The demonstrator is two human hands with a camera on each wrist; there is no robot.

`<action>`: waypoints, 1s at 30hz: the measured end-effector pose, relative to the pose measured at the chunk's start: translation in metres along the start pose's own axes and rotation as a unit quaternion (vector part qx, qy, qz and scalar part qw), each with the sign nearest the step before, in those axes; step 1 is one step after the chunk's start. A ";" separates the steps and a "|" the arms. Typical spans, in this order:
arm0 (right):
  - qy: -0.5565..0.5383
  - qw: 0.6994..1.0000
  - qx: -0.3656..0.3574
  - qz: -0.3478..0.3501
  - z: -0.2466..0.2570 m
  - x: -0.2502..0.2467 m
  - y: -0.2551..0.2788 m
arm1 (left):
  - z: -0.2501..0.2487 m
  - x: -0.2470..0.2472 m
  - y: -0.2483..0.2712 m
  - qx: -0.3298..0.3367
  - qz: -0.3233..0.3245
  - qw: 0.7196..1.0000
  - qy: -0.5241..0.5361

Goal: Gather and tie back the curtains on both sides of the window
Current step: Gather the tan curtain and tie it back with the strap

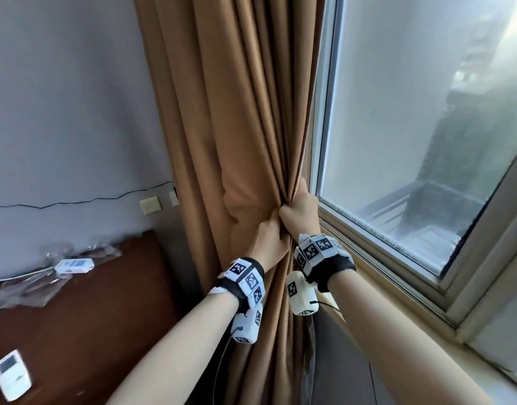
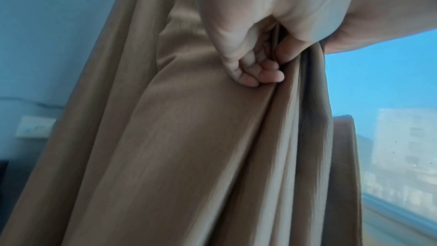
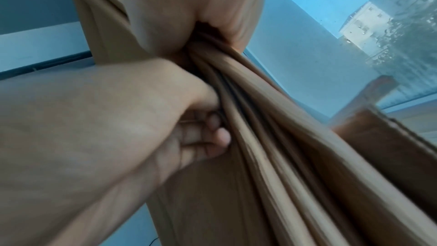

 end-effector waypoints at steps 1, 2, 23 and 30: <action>-0.005 1.000 0.001 0.003 0.000 0.000 0.000 | 0.001 0.001 -0.005 -0.002 0.004 1.000 -0.004; -0.012 1.000 -0.002 0.007 -0.002 -0.001 0.000 | 0.001 0.002 -0.008 -0.003 0.004 1.000 -0.009; 0.031 0.999 0.012 0.010 -0.013 0.009 -0.015 | 0.153 -0.132 -0.056 -0.206 -0.224 0.948 0.097; 0.033 0.999 0.028 0.007 -0.010 0.012 -0.017 | 0.188 -0.106 -0.091 -0.213 -0.135 0.951 0.178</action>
Point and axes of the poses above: each hand's wrist, its own y-axis away from the middle knuckle, its own x-axis out of the palm, z = x × y, the point moved 5 cm from there along -y, towards the middle knuckle, and after that the axes turned 11 degrees about z, right-handed, at the moved point
